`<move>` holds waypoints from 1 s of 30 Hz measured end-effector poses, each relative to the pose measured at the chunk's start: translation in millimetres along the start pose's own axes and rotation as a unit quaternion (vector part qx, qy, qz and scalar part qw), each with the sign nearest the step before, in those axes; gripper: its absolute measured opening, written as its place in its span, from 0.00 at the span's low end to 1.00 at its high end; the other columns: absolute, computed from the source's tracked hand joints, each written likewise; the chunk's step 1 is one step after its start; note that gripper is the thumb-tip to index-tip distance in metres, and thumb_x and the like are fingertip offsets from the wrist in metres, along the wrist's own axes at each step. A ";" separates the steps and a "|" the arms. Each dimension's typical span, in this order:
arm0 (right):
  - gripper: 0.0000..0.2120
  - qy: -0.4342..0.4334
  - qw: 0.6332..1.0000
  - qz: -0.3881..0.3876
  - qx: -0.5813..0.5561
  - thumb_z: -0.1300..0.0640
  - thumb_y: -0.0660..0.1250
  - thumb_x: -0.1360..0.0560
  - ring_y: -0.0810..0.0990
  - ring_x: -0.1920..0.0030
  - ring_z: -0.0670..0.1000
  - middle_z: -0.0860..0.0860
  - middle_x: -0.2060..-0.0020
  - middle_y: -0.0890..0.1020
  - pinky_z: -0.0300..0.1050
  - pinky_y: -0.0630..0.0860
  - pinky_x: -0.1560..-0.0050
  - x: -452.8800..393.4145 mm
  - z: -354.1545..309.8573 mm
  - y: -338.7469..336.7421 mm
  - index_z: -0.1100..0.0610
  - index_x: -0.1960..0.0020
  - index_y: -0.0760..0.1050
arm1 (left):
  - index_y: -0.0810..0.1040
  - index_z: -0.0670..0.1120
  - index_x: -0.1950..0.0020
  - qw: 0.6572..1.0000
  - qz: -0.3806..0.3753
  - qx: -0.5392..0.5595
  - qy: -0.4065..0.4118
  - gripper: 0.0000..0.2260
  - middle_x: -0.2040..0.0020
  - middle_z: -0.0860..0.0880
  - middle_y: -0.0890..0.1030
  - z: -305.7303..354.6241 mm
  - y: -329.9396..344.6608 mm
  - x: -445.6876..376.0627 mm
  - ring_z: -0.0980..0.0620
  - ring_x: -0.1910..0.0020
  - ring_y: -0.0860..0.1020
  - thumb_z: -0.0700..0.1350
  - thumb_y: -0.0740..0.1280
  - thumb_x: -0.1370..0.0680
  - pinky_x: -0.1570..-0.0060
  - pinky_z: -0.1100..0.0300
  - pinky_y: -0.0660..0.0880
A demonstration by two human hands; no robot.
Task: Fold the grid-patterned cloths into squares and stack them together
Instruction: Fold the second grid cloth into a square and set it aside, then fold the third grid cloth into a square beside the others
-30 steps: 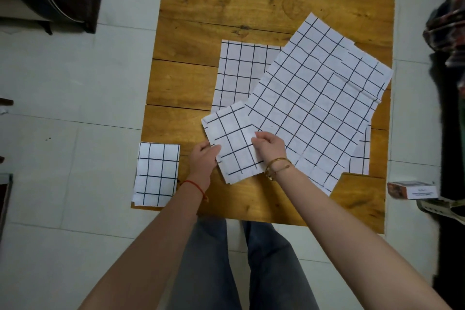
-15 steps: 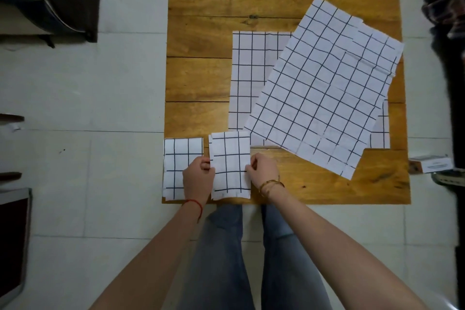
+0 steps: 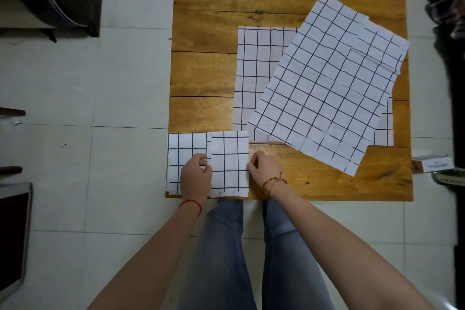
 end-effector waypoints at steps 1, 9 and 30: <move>0.05 -0.002 1.000 0.014 -0.002 0.54 0.61 0.24 0.78 0.62 0.51 0.50 0.62 0.80 0.44 0.76 0.63 -0.2 2.9 -4.2 0.54 0.56 0.72 | 0.79 0.42 0.43 1.000 0.006 -0.003 0.003 0.11 0.51 0.47 0.82 2.4 -1.5 1.0 0.51 0.55 0.79 0.37 0.68 0.24 0.56 0.61 0.76; 0.03 -0.009 0.992 0.125 -0.007 0.56 0.61 0.24 0.77 0.58 0.51 0.50 0.59 0.78 0.48 0.77 0.58 -1.3 42.8 -51.4 0.54 0.52 0.72 | 0.78 0.43 0.41 0.994 0.025 -0.027 0.100 0.12 0.47 0.49 0.80 48.6 -0.3 4.3 0.55 0.48 0.77 0.37 0.65 0.24 0.50 0.64 0.73; 0.10 0.052 0.979 0.172 0.101 0.61 0.66 0.27 0.74 0.51 0.56 0.56 0.51 0.75 0.48 0.71 0.52 18.9 205.4 -116.1 0.59 0.47 0.71 | 0.74 0.49 0.36 0.880 -0.146 -0.281 0.353 0.15 0.37 0.50 0.73 183.7 138.5 11.5 0.50 0.36 0.68 0.41 0.65 0.23 0.36 0.55 0.65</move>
Point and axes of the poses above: each hand's wrist, its own x-axis away from the middle knuckle, its own y-axis out of the palm, z = x × y, the point moved 7 cm from there along -x, towards the middle knuckle
